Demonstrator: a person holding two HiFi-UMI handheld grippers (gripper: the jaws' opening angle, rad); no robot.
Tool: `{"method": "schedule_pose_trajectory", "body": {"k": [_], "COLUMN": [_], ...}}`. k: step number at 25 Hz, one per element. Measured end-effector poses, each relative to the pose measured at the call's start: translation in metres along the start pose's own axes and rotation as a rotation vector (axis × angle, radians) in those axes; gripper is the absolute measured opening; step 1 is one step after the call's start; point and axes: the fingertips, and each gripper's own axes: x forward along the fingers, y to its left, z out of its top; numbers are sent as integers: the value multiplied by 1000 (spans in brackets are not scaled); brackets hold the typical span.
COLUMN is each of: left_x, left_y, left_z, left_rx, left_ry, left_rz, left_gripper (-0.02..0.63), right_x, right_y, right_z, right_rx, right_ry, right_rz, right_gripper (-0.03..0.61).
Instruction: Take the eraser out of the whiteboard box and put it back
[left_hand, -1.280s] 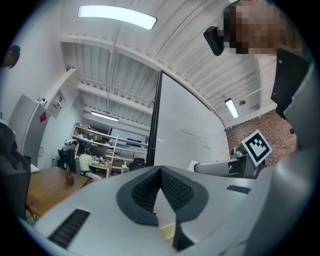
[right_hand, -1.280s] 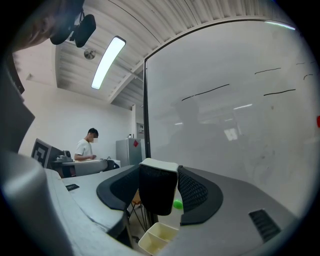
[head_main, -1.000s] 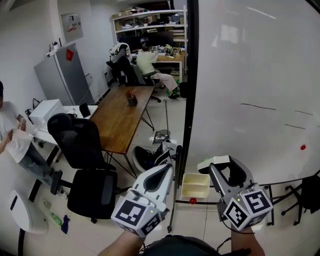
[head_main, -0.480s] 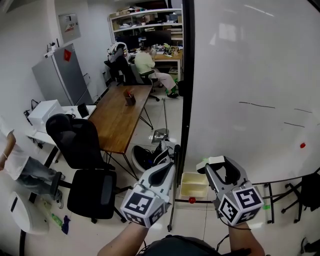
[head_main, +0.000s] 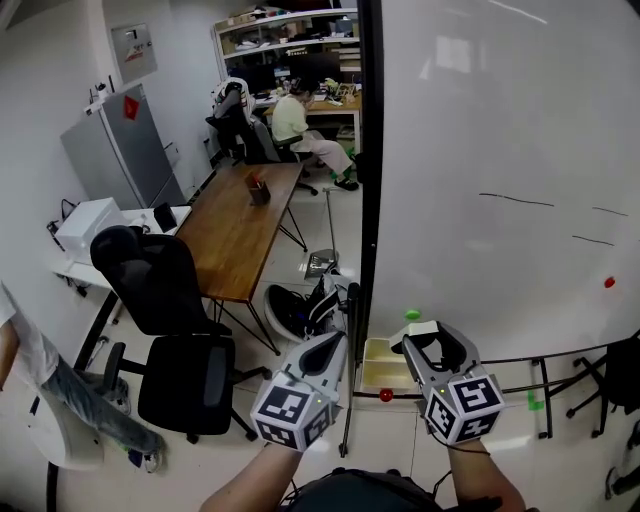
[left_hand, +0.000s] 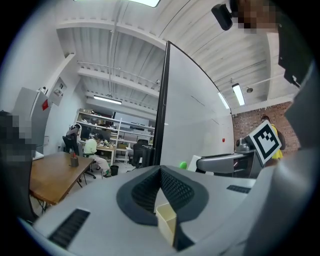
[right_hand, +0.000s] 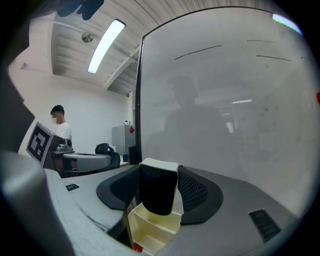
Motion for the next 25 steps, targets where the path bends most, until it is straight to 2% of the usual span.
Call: {"method": "schedule_pose_trajectory", "body": {"k": [9,25], "left_x": [11,13], "left_y": [6,7], "left_z": [-33,-68], "left_rx": [-6,-30], "left_ry": [58,122], "left_rz": [21,38], "left_gripper": [23,24], "right_x": [13,32], "right_y": [-4,-8], "right_z": [-33,-94], "right_rx": [-15,1], "right_ry": [33,197], "right_rz": [-23,-51], "right_gripper": [261,261]}}
